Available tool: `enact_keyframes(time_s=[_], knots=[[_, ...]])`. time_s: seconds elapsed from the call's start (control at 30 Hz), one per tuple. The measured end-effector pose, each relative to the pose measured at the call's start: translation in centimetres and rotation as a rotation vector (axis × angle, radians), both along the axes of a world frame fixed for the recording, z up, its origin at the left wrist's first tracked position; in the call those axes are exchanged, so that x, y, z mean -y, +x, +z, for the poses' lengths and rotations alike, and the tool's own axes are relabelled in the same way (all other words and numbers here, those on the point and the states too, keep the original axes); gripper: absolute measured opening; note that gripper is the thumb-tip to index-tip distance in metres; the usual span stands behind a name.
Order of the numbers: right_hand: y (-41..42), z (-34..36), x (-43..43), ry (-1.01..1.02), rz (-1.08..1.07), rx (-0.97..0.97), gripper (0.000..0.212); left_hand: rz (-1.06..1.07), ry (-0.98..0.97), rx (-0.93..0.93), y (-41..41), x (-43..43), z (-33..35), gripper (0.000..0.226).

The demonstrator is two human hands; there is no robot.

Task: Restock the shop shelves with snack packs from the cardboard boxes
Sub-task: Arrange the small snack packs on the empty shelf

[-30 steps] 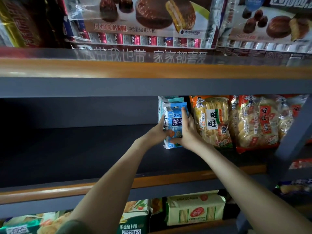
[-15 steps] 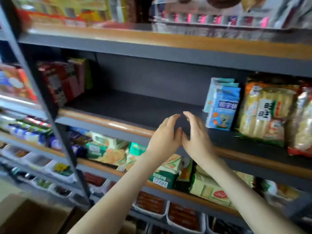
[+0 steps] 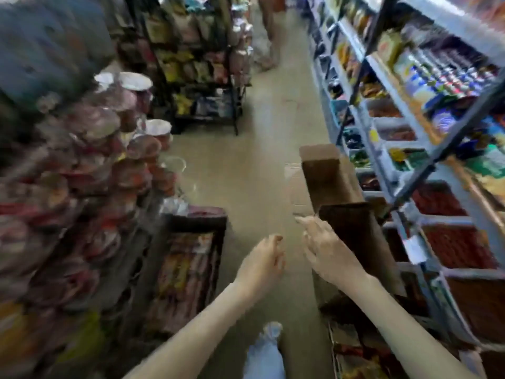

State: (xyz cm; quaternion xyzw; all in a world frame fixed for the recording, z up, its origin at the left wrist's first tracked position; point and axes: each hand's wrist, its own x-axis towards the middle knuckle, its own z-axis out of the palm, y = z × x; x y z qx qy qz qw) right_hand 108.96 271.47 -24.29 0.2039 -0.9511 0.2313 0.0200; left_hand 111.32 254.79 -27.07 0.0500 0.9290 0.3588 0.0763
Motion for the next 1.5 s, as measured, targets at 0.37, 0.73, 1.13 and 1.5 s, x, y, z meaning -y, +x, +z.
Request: enact_keyframes(time_s=[0.37, 0.73, 1.13, 1.5], knots=[[0.4, -13.0, 22.2, 0.005, 0.309, 0.668, 0.068, 0.606, -0.16, 0.547, 9.4, 23.7, -11.6, 0.059], [-1.4, -30.2, 31.0, -0.425, -0.367, 1.267, 0.081, 0.516, -0.282, 0.788, 4.3, 29.8, -25.2, 0.087], [-1.2, -34.7, 34.9, -0.499, -0.653, 1.33, 0.119, 0.546, -0.273, 0.808, 4.5, 28.5, -29.0, 0.101], [-0.6, -30.0, 35.1, -0.844, -0.487, 1.278, 0.09, 0.543, -0.047, 0.689, 2.1, 28.4, -25.7, 0.098]])
